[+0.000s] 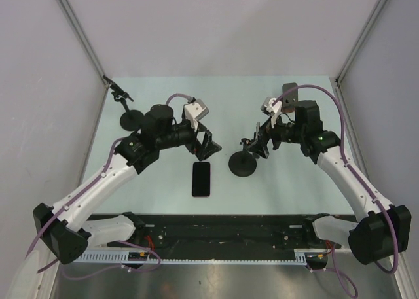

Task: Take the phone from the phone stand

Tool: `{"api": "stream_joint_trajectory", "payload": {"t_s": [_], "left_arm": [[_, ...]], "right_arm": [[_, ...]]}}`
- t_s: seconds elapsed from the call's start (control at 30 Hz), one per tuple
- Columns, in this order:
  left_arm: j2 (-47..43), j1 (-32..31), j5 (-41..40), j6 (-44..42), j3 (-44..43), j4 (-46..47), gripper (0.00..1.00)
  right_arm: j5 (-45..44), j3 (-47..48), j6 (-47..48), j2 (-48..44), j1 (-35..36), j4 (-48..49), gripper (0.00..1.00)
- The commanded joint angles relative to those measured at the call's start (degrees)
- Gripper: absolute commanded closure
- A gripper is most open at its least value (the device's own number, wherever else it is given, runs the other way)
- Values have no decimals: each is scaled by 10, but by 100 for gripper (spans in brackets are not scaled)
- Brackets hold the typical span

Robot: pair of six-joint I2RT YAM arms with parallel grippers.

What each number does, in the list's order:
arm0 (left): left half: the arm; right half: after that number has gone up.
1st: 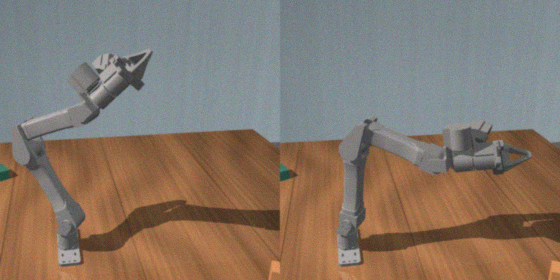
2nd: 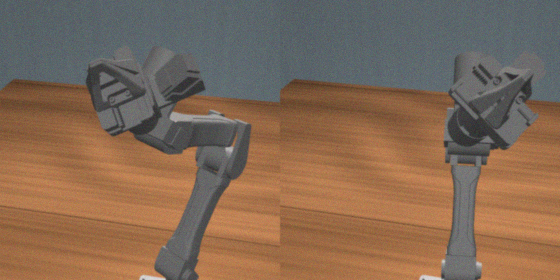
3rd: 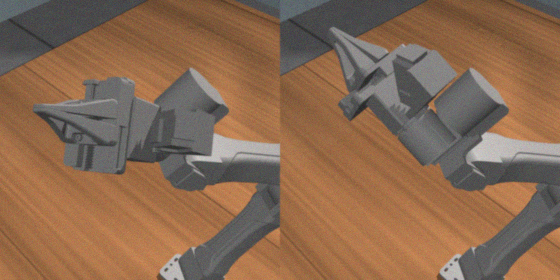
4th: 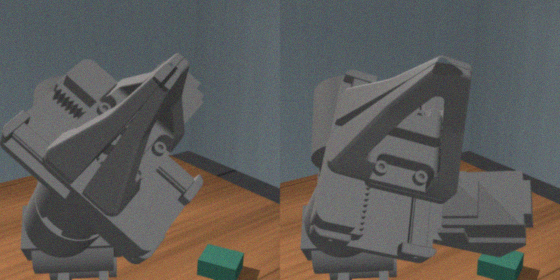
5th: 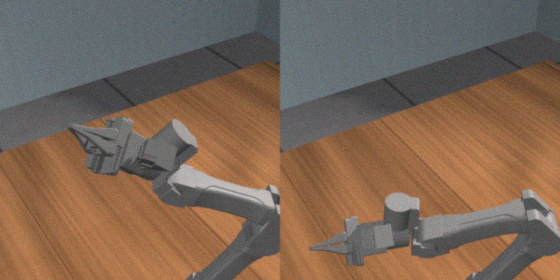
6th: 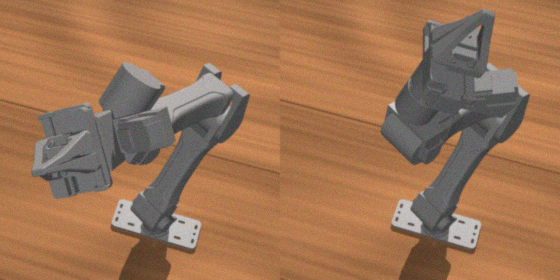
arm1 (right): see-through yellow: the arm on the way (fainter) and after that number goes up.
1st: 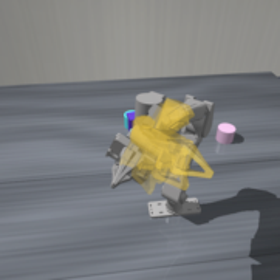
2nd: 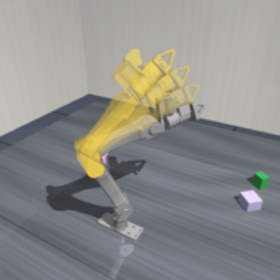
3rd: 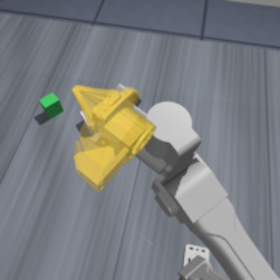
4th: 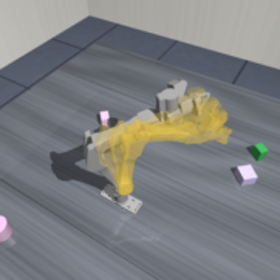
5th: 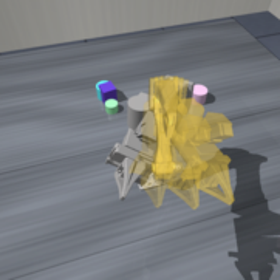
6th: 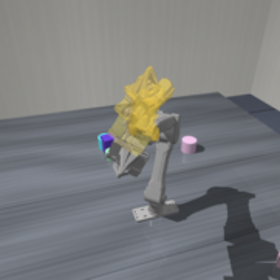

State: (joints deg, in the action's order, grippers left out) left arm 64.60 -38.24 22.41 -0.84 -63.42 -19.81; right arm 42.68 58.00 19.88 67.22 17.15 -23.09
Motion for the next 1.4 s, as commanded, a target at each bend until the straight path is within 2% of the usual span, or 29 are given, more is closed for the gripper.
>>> {"api": "stream_joint_trajectory", "payload": {"t_s": [0.0, 0.13, 0.27, 0.33, 0.4, 0.43, 0.5, 0.53, 0.6, 0.73, 0.87, 0.93, 1.03, 1.1, 1.37], "left_arm": [[10, -5, 34, 1, 0, 15, 0], [16, -10, 32, -1, 0, 16, 0], [25, -14, 9, -7, 3, 16, 0], [33, -17, -10, -6, 5, 17, 0], [38, -20, -22, -6, 7, 18, 0], [41, -22, -35, -5, 6, 21, 0], [45, -26, -47, -3, 10, 28, 0], [47, -28, -57, -1, 12, 35, 0], [49, -30, -65, 5, 21, 45, 0], [47, -35, -76, 31, 54, 105, 0], [44, -47, -91, 56, 92, 163, 1], [44, -57, -104, 66, 112, 196, 2], [42, -61, -116, 103, 148, 273, 8], [53, -67, -118, 126, 160, 309, 11], [114, -88, -113, 117, 130, 362, 18]], "right_arm": [[30, 27, 7, 3, 6, 17, 4], [30, 28, -9, 1, 9, 16, 14], [-7, 27, -31, -13, 32, 21, 41], [-58, 27, -56, -24, 56, 36, 47], [-105, 16, -83, -36, 73, 61, 60], [-162, 9, -110, -43, 91, 94, 74], [-224, -16, -145, -63, 113, 134, 93], [-282, -23, -176, -68, 135, 168, 100], [-345, -38, -195, -77, 161, 193, 100], [-596, -42, -241, -68, 238, 210, 100], [-710, -42, -342, -52, 277, 196, 100], [-761, -42, -363, -47, 288, 187, 100], [-826, -42, -383, -42, 319, 186, 100], [-834, -42, -395, -38, 329, 189, 100], [-844, -42, -404, -28, 348, 192, 100]]}}
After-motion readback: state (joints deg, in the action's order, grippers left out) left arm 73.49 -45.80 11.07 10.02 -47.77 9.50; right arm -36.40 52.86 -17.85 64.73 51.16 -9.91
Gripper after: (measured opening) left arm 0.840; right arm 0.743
